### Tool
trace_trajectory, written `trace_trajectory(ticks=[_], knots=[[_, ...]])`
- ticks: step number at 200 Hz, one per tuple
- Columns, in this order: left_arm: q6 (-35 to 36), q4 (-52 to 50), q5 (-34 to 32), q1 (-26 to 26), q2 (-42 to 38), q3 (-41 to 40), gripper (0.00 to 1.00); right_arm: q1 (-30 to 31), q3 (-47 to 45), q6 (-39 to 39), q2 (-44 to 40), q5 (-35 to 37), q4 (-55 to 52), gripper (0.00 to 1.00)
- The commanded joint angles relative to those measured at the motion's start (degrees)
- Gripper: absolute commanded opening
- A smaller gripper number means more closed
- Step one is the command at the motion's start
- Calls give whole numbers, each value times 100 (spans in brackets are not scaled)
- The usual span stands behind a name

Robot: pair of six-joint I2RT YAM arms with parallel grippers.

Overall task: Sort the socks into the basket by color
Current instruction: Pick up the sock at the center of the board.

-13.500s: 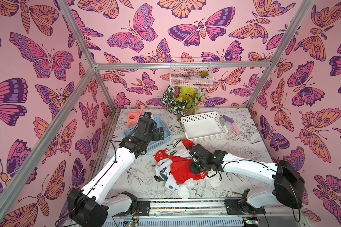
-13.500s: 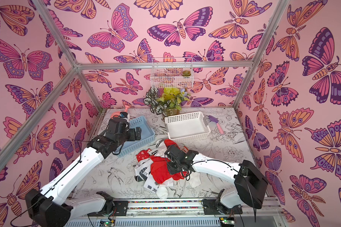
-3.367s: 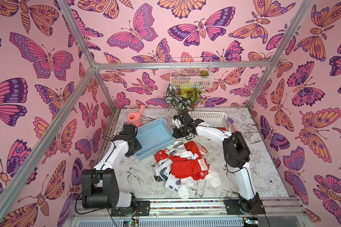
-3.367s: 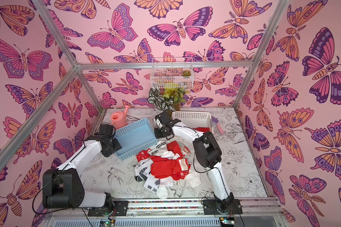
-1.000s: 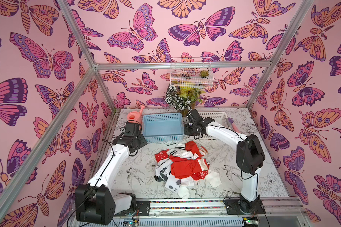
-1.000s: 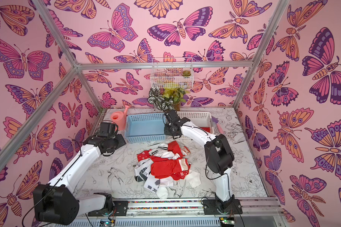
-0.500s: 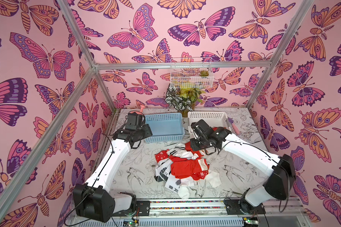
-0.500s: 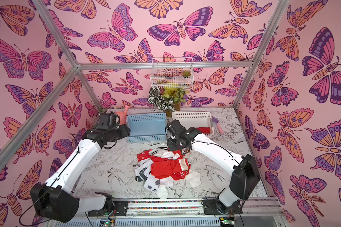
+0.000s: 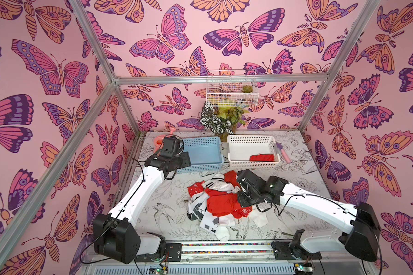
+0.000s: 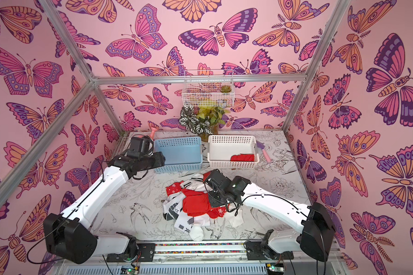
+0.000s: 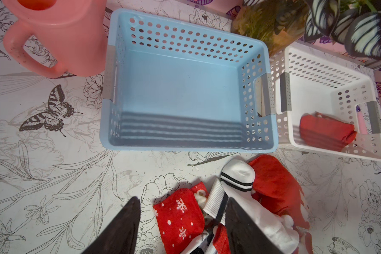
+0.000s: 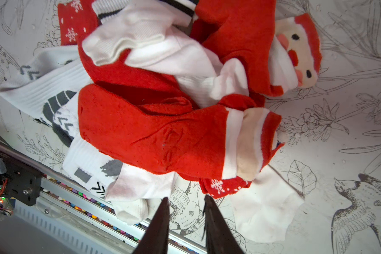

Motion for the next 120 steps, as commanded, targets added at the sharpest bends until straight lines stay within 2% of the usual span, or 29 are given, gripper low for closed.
trace_trajectory(ticks=[1, 120], knots=[[289, 106, -158, -82, -152, -172, 64, 78, -78, 288, 6, 79, 319, 30], [340, 330, -274, -129, -703, -538, 66, 220, -306, 405, 530, -247, 885, 36]])
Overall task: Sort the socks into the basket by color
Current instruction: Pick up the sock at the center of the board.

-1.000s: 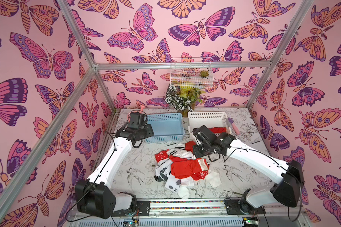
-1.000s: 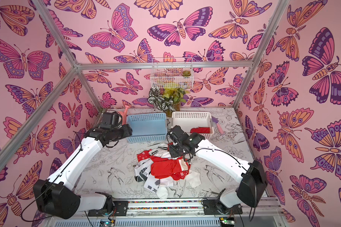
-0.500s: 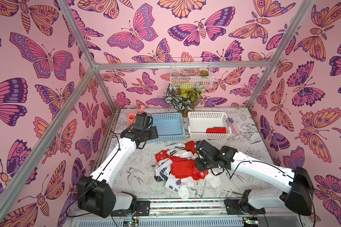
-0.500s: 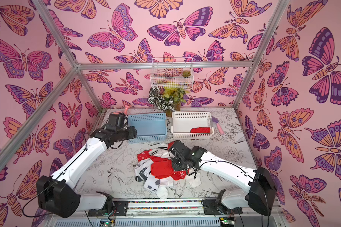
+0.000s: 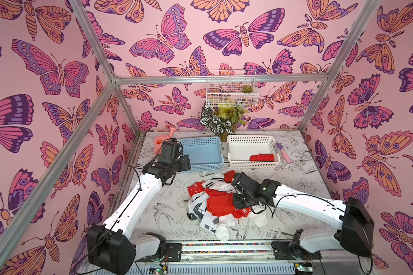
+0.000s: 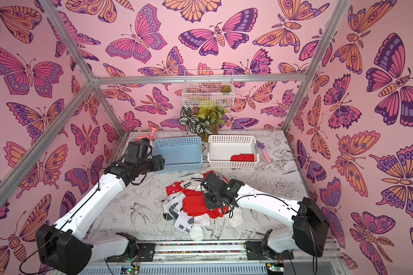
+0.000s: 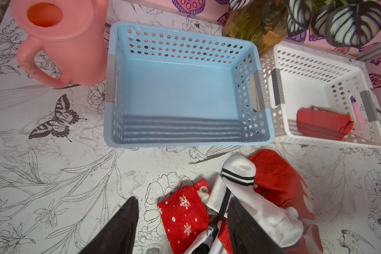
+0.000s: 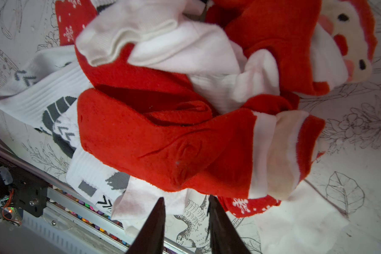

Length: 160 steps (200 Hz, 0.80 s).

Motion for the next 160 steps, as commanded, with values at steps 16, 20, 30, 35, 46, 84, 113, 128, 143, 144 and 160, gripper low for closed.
trace_trajectory(ticks=[16, 20, 30, 35, 46, 84, 113, 128, 143, 144, 160], knots=[[112, 92, -112, -29, -97, -120, 66, 59, -12, 75, 234, -156, 232, 36], [112, 100, -114, -28, -89, -119, 66, 59, -4, 75, 258, -161, 238, 36], [112, 99, -99, -34, -74, -117, 66, 59, 6, 62, 306, -189, 267, 36], [112, 96, -91, -28, -72, -116, 66, 59, 7, 58, 330, -191, 273, 36], [112, 98, -90, -29, -64, -126, 66, 59, 13, 58, 385, -226, 304, 36], [112, 96, -99, -29, -68, -133, 66, 59, 15, 88, 523, -255, 359, 36], [121, 105, -92, -29, -58, -142, 66, 59, 24, 110, 634, -297, 399, 35], [121, 107, -93, -33, -59, -136, 66, 59, 11, 119, 685, -310, 439, 33], [130, 105, -96, -30, -59, -143, 66, 59, 15, 119, 721, -333, 466, 30], [130, 105, -93, -29, -64, -140, 66, 59, 15, 119, 726, -337, 466, 30], [139, 109, -99, -28, -67, -147, 66, 59, 16, 119, 738, -342, 500, 25]])
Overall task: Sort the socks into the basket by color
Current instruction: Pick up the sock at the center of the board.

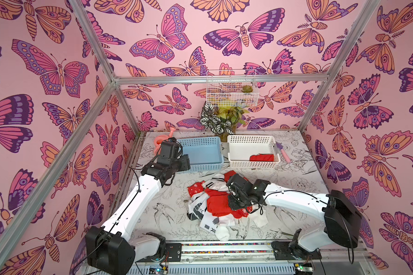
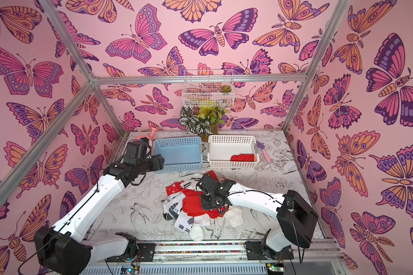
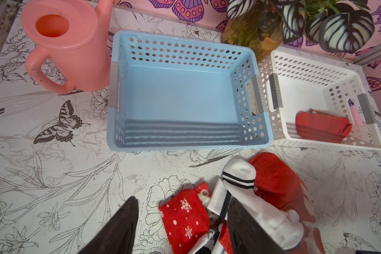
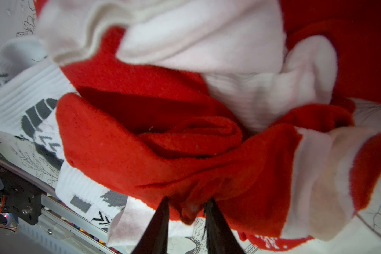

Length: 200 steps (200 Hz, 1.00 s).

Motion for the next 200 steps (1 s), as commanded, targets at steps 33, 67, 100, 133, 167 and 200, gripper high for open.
trace_trajectory(ticks=[33, 67, 100, 133, 167, 200], knots=[[93, 33, -62, -28, -24, -106, 67, 57, 11, 54, 37, -44, 99, 13], [102, 38, -33, -33, -16, -109, 66, 59, 50, -11, -11, -78, 59, 6], [110, 48, -51, -33, -55, -115, 67, 57, 149, -125, -142, -92, -128, 3], [110, 62, -55, -33, -96, -124, 67, 57, 330, -256, -240, -101, -367, 2], [119, 64, -58, -28, -150, -132, 67, 54, 526, -381, -319, -83, -602, 1], [119, 66, -66, -34, -192, -142, 68, 56, 697, -464, -449, -56, -850, 0]])
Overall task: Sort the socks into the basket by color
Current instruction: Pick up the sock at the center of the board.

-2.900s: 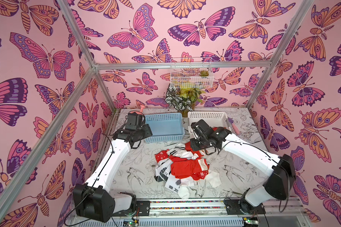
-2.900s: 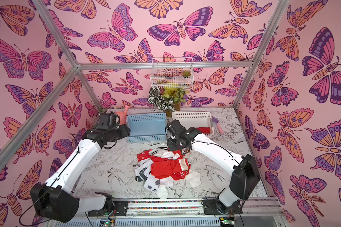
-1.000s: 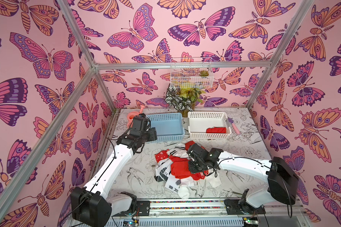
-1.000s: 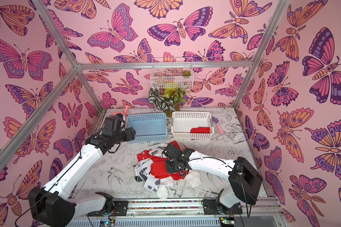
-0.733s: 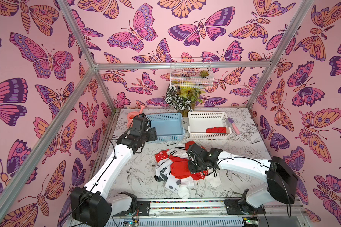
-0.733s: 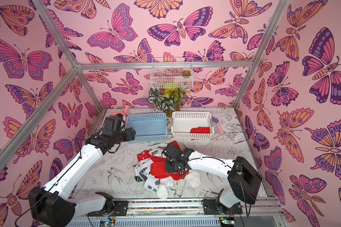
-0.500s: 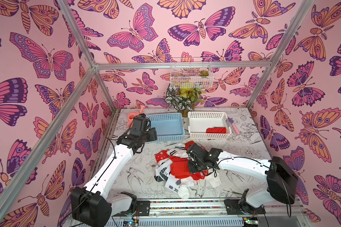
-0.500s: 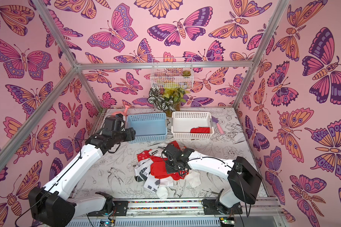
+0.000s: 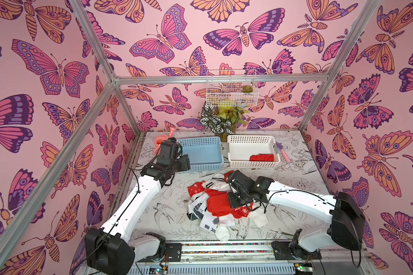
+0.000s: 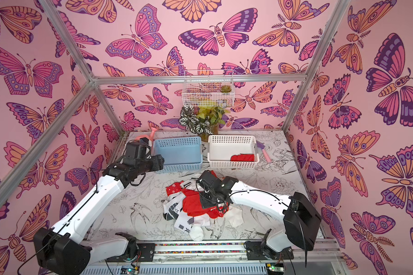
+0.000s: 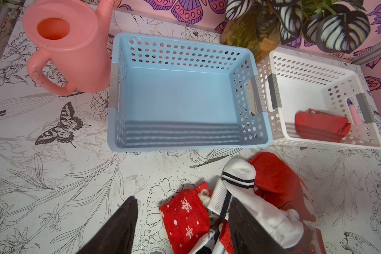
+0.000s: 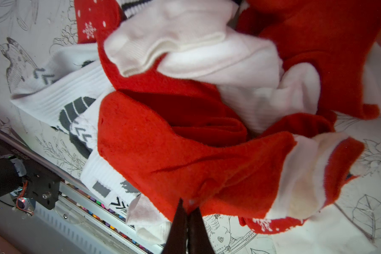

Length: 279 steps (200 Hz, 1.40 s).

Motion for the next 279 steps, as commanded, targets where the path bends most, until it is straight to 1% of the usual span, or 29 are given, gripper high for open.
trace_trajectory(ticks=[1, 46, 97, 138, 187, 218, 250, 279], knots=[[78, 53, -66, -31, -124, -111, 68, 57, 251, -163, -197, -14, -383, 0], [78, 57, -64, -28, -149, -123, 68, 48, 680, -386, -402, 174, -903, 0], [78, 71, -53, -28, -155, -129, 68, -72, 1231, -740, -405, 368, -1421, 0], [78, 72, -57, -29, -142, -130, 68, -221, 1518, -966, -462, 605, -1511, 0], [78, 75, -13, -35, -101, -129, 69, -547, 1633, -1106, -475, 547, -1491, 0], [69, 75, -9, -34, -81, -137, 69, -885, 1809, -1322, -458, 556, -1508, 0], [69, 83, 38, -33, -48, -137, 69, -1495, 2092, -1647, -275, 504, -1438, 0], [60, 83, 63, -28, -24, -137, 69, -2108, 2548, -1995, 49, 538, -1420, 0]])
